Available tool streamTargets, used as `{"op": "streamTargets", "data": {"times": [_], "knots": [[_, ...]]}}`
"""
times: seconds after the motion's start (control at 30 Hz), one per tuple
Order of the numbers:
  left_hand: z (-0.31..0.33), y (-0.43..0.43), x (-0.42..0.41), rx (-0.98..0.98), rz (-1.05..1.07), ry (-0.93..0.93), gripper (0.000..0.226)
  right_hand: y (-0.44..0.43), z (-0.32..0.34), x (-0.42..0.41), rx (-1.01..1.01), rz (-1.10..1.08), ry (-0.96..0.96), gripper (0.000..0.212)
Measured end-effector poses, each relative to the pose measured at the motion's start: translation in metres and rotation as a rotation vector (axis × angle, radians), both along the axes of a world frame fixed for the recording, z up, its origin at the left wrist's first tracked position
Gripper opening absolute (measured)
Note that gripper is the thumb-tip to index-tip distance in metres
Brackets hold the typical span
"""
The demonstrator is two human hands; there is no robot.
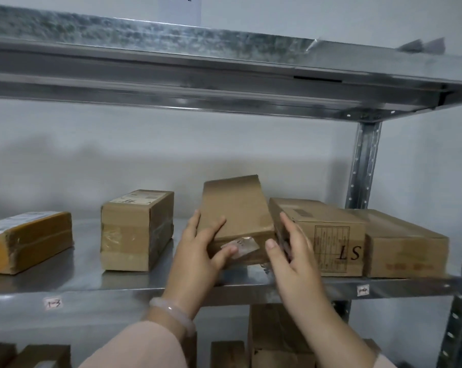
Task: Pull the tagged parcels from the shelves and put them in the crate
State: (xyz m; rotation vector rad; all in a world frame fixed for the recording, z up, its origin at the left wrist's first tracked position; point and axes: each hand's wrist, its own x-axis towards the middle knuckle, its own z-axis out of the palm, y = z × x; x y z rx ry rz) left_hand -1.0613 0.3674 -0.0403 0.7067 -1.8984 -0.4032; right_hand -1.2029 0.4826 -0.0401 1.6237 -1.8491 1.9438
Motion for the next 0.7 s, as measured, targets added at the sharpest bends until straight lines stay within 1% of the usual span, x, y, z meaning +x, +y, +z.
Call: {"op": "streamTargets", "data": {"times": [0.03,0.1,0.13,0.17,0.2,0.23,0.3,0.33,0.37,0.43,0.47,0.53,0.6,0.63,0.67,0.7], "knots": [[-0.003,0.005,0.004,-0.023,-0.005,0.048,0.058,0.0,0.003,0.003,-0.002,0.049,-0.095,0.064],[-0.008,0.013,0.008,-0.051,-0.034,0.135,0.06,-0.002,0.009,0.008,0.026,0.161,-0.274,0.085],[-0.01,0.016,0.01,-0.07,-0.046,0.158,0.062,-0.003,0.012,0.01,0.051,0.218,-0.341,0.096],[-0.011,0.017,0.011,-0.092,-0.054,0.165,0.065,-0.004,0.014,0.011,0.066,0.264,-0.386,0.101],[-0.013,0.019,0.012,-0.107,-0.057,0.166,0.066,-0.006,0.014,0.011,0.065,0.285,-0.403,0.098],[-0.013,0.021,0.014,-0.103,-0.061,0.168,0.064,-0.007,0.014,0.011,0.049,0.283,-0.401,0.09],[-0.009,0.027,0.017,-0.031,-0.075,0.178,0.053,-0.008,0.009,0.009,0.015,0.232,-0.37,0.081],[-0.004,0.03,0.018,0.028,-0.094,0.182,0.053,-0.008,0.007,0.008,0.01,0.192,-0.335,0.082],[0.002,0.034,0.018,0.099,-0.121,0.182,0.058,-0.007,0.005,0.007,0.001,0.15,-0.286,0.084],[0.014,0.04,0.016,0.247,-0.185,0.205,0.072,-0.007,0.001,0.009,-0.035,0.096,-0.171,0.089],[0.019,0.041,0.013,0.307,-0.207,0.219,0.084,-0.007,0.0,0.011,-0.05,0.086,-0.115,0.092],[0.026,0.044,0.007,0.375,-0.197,0.202,0.106,-0.007,-0.002,0.017,-0.073,0.09,-0.016,0.095],[0.031,0.046,0.003,0.429,-0.177,0.181,0.117,-0.005,-0.002,0.02,-0.096,0.117,0.076,0.095],[0.032,0.044,0.002,0.469,-0.191,0.205,0.118,-0.003,-0.001,0.021,-0.098,0.143,0.106,0.093],[0.032,0.041,0.002,0.511,-0.232,0.261,0.113,-0.001,0.001,0.019,-0.092,0.175,0.118,0.09],[0.031,0.039,0.002,0.553,-0.297,0.341,0.104,0.0,0.002,0.017,-0.083,0.226,0.094,0.086]]}}
